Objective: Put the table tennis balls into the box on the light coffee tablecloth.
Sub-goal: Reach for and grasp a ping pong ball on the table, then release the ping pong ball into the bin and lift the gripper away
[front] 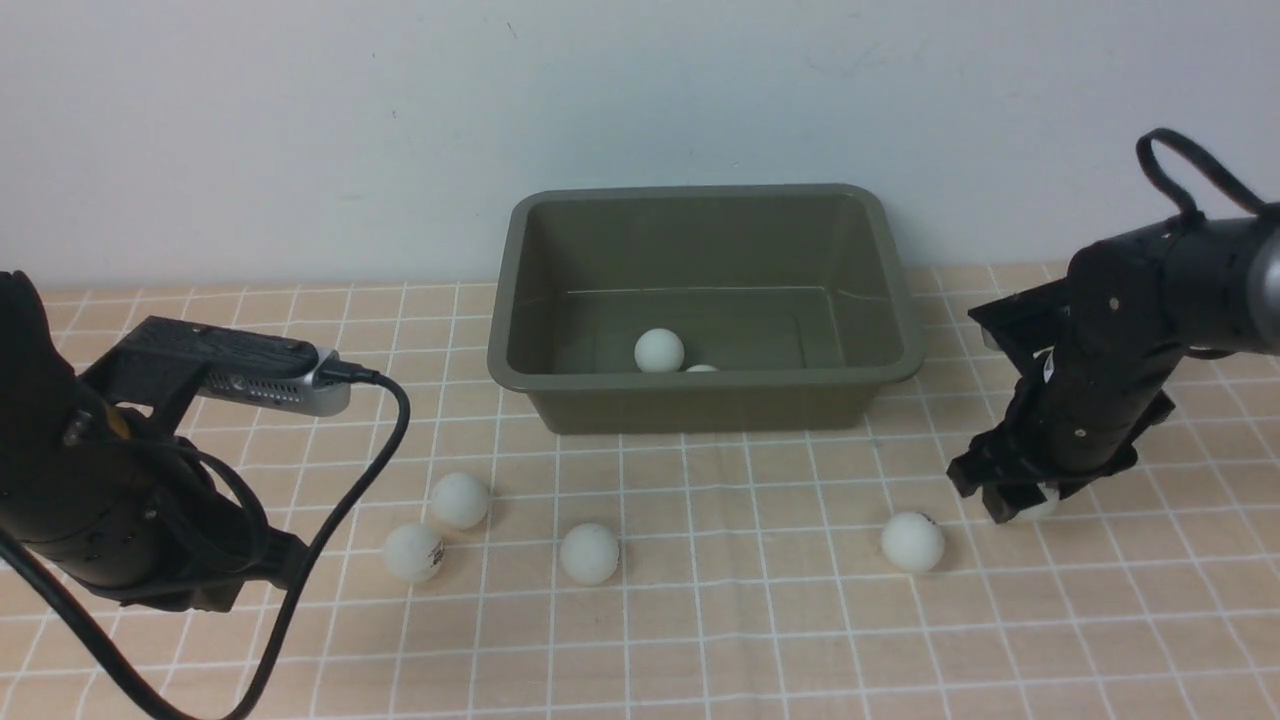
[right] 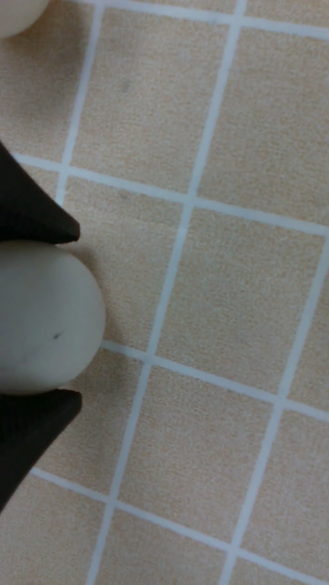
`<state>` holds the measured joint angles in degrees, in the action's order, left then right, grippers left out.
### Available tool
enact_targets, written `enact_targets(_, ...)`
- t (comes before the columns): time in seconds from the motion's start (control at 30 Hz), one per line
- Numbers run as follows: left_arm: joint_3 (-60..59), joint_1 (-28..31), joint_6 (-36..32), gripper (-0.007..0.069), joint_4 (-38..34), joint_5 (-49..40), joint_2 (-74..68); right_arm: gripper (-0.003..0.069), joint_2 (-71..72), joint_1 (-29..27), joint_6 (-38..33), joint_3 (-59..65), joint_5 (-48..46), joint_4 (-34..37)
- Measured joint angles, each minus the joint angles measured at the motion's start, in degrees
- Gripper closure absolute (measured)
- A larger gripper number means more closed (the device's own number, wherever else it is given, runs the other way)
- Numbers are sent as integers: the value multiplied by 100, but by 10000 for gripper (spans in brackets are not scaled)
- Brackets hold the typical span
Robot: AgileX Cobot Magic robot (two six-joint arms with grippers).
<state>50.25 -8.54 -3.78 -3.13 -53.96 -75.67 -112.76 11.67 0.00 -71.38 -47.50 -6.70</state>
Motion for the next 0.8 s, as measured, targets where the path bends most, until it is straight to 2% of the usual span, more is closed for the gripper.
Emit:
enact_targets(0.23,0,0,0,693,-5,0,0,295,0,0,129,-519,-805,-166)
enact_targets(0.37,0,0,0,693,-5,0,0,295,0,0,285,-1345,-1525,-227)
enact_targets(0.47,0,0,0,693,-5,0,0,295,0,0,285,-1807,-1697,-130)
enact_targets(0.53,0,0,0,693,-5,0,0,295,0,0,179,-2356,-1727,231)
enact_targets(0.8,0,0,0,693,-5,0,0,295,-60,189,-735,-3290,-1481,1742)
